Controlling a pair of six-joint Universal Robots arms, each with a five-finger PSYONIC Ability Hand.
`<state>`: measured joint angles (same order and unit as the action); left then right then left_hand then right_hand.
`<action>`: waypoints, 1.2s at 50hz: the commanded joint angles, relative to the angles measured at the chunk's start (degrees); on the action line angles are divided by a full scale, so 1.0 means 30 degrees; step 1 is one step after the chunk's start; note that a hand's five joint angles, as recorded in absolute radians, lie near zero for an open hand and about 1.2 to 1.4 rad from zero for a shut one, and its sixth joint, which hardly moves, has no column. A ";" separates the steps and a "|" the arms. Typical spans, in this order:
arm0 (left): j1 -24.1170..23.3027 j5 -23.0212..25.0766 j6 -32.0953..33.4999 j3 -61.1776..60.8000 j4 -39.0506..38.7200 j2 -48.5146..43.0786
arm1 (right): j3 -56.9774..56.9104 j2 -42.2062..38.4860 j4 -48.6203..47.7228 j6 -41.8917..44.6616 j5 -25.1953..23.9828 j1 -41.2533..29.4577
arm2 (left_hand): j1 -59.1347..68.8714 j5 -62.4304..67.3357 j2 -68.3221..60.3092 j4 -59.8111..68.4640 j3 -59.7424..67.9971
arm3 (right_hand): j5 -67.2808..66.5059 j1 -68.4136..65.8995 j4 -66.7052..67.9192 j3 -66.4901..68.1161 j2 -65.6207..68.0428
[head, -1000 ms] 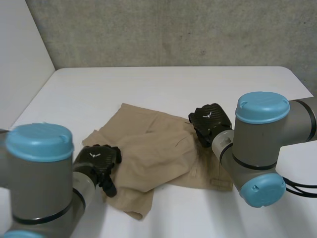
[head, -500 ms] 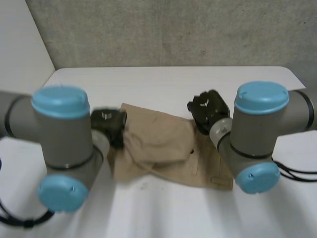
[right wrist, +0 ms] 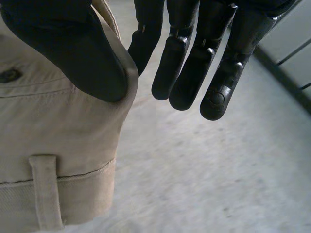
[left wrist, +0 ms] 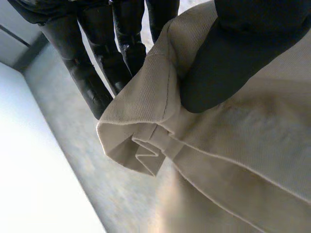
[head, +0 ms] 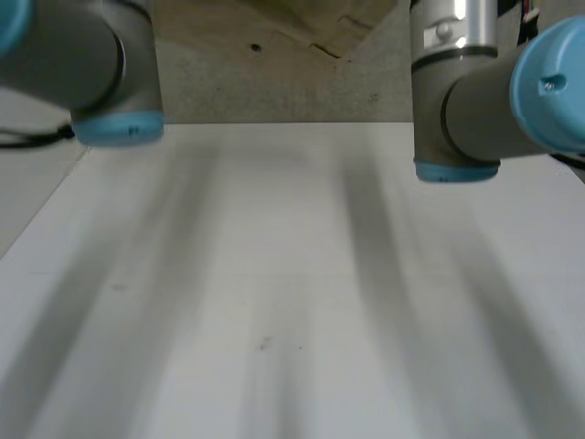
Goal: Fold the shorts.
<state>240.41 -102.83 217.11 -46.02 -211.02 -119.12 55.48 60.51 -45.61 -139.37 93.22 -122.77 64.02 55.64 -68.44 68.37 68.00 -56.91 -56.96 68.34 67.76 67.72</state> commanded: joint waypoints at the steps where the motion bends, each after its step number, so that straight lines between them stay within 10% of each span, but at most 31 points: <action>1: 0.0164 0.0087 -0.1911 -0.7328 0.0085 0.0392 | 0.3621 -0.0216 0.2486 -0.0681 -0.1509 -0.0006 | 0.5327 0.4787 -0.3854 0.3877 0.3999 | -0.4365 -0.7681 0.3888 0.4078 0.4094; 13: 0.0252 0.0088 -0.2293 -1.3895 0.1079 -0.2978 | 0.7638 -0.3030 0.8902 -0.0330 -0.2859 -0.0211 | -0.5707 -0.6247 0.7180 -0.7157 -0.7035 | -0.4365 -0.7681 0.3888 0.4078 0.4094; 23: 0.0399 0.0262 -0.2614 -1.5887 0.6232 0.0998 | 0.9833 -0.0835 1.1132 -0.0652 -0.2859 -0.0006 | -1.6808 -1.7347 1.8281 -1.8258 -1.8136 | -0.4365 -0.7681 0.3888 0.4078 0.4094; 34: 0.1685 0.3628 -0.5833 -1.7881 0.6823 0.5020 | 1.2149 0.1071 1.1219 -0.4252 -0.2975 0.0726 | -1.5251 -1.5791 1.6724 -1.6701 -1.6579 | -0.4365 -0.7681 0.3888 0.4078 0.4094; 55: 0.3738 0.6269 -0.8006 -1.7590 0.6680 0.1595 | 1.2795 0.1102 1.1219 -0.6833 -0.3036 0.1694 | -0.9862 -1.0401 1.1334 -1.1311 -1.1189 | -0.4273 -0.7590 0.3796 0.3987 0.4002; 60: 0.3972 0.6240 -0.7948 -1.7150 0.5128 0.0569 | 1.2883 0.1130 1.1014 -0.7009 -0.2976 0.1810 | -0.7063 -0.7603 0.8536 -0.8513 -0.8391 | 0.7435 0.4119 -0.7912 -0.7722 -0.7706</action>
<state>251.43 -84.03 193.00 -99.15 -190.49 -114.11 93.89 64.01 -11.98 -160.03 83.93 -117.62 29.36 19.71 -29.38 29.62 29.31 -55.18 -55.87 65.55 65.44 65.36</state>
